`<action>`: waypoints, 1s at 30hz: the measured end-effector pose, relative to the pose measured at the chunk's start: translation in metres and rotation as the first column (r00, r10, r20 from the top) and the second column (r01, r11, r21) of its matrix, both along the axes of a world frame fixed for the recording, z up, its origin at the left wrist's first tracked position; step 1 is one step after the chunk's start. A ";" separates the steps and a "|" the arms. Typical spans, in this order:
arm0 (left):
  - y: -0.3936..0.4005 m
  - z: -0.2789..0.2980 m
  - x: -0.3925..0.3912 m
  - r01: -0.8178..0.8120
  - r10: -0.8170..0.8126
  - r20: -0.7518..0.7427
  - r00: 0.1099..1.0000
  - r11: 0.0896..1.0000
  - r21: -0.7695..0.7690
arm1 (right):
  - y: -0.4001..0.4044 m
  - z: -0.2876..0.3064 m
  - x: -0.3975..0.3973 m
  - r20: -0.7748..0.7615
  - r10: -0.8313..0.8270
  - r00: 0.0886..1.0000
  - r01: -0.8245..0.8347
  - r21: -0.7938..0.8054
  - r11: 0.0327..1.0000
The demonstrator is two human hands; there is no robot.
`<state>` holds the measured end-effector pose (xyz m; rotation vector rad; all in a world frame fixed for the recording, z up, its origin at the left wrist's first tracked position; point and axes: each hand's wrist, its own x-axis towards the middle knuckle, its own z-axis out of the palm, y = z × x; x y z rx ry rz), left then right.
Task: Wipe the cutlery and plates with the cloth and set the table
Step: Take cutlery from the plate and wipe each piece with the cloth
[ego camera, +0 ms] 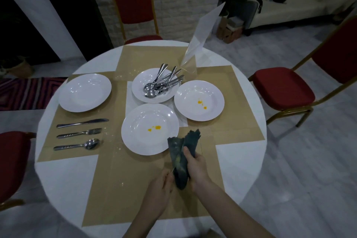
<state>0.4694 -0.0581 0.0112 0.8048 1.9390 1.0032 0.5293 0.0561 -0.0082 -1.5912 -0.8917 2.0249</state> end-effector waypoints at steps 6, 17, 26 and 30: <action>-0.006 0.010 0.010 -0.025 0.023 0.037 0.999 0.998 0.050 | 0.032 0.013 -0.001 0.050 -0.110 0.993 0.112 -0.031 0.993; 0.003 0.016 0.018 -0.002 0.002 0.025 1.000 0.999 0.032 | 0.042 0.001 0.009 0.019 -0.166 0.986 0.167 -0.027 0.986; 0.008 0.021 0.003 -0.054 0.054 0.008 0.999 0.998 0.037 | 0.036 0.002 0.011 -0.015 -0.021 1.000 0.021 0.016 1.000; 0.011 0.017 0.018 -0.024 0.023 0.048 0.999 1.000 0.017 | 0.056 -0.002 0.016 0.062 -0.095 0.994 0.096 -0.014 0.995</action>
